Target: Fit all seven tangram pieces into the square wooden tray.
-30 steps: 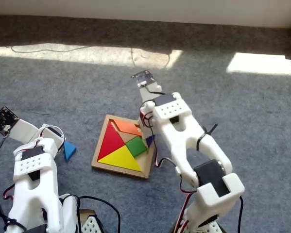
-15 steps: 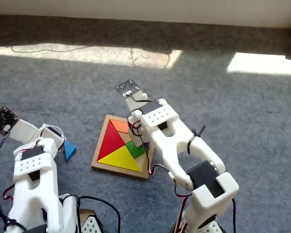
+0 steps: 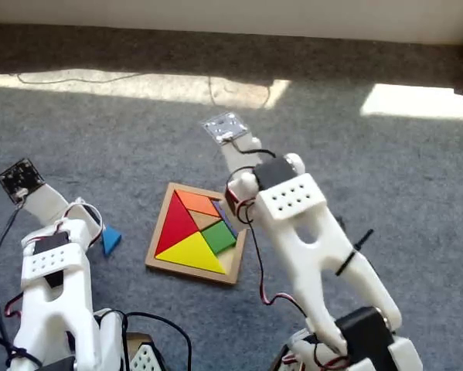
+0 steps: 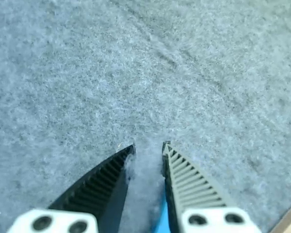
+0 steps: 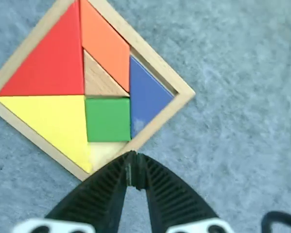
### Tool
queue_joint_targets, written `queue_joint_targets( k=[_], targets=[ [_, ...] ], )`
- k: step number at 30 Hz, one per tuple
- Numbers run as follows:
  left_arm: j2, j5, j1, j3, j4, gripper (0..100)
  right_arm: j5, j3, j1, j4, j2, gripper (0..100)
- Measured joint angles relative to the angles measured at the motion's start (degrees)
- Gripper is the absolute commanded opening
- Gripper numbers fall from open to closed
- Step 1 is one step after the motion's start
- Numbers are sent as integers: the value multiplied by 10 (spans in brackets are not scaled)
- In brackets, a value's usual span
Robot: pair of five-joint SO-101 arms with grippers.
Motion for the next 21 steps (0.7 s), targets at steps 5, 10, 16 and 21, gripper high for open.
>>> queue_joint_targets(
  k=[5, 10, 16, 21],
  targets=[
    [0, -127, -11, -85, 133, 108, 0, 140, 71, -11, -120, 4],
    [0, -232, -10, -235, 335, 125, 0, 290, 141, -84, -233, 4],
    [5, -316, -10, -373, 484, 254, 0, 427, 202, -190, -304, 4],
    [97, -379, -10, -441, 561, 257, 0, 479, 233, -253, -309, 4]
  ],
)
